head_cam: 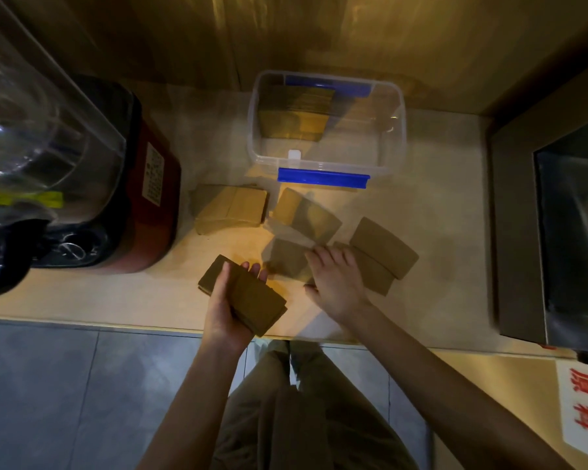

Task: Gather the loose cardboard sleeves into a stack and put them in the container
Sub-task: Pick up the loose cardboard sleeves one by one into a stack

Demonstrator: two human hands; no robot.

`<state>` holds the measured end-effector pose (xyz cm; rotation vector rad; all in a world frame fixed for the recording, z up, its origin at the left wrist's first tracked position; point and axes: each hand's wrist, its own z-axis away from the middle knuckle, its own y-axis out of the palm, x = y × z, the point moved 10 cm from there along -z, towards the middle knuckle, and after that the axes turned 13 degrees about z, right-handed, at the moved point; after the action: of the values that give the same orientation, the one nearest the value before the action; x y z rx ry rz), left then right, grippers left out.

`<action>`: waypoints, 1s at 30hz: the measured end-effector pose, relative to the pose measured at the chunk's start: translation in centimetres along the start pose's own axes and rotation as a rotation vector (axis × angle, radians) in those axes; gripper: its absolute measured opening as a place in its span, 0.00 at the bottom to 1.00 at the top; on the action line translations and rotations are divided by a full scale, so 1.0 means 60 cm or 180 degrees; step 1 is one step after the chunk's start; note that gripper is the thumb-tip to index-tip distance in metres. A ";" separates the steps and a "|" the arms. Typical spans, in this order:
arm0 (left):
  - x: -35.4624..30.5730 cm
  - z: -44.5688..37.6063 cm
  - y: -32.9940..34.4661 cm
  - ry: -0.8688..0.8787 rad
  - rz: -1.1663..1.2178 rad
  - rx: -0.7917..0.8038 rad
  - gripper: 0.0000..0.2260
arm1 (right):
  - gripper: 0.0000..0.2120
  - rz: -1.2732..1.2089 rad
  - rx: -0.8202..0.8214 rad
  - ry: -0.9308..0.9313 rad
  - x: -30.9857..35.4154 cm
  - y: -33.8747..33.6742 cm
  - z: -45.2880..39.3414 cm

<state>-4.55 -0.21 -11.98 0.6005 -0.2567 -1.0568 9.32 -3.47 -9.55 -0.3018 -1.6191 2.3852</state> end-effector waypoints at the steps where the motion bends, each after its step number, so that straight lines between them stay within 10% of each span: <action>1: -0.001 0.000 -0.002 0.0004 -0.0005 -0.0001 0.17 | 0.25 -0.0015 -0.0021 -0.0004 0.001 -0.001 -0.001; 10: 0.001 -0.008 0.018 -0.0054 0.0125 0.0158 0.29 | 0.24 -0.0543 -0.0270 0.0288 -0.052 -0.046 -0.026; 25: -0.004 -0.018 0.048 -0.0006 0.0177 0.0128 0.18 | 0.23 -0.0841 -0.0446 0.0724 -0.092 -0.052 -0.109; 30: -0.005 -0.023 0.041 0.0007 0.0247 0.0170 0.31 | 0.29 -0.0942 -0.0199 0.0700 -0.090 -0.040 -0.109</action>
<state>-2.24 1.38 -11.66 0.6349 -0.3046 -0.9770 16.62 1.45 -9.49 -0.3006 -1.5214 2.0107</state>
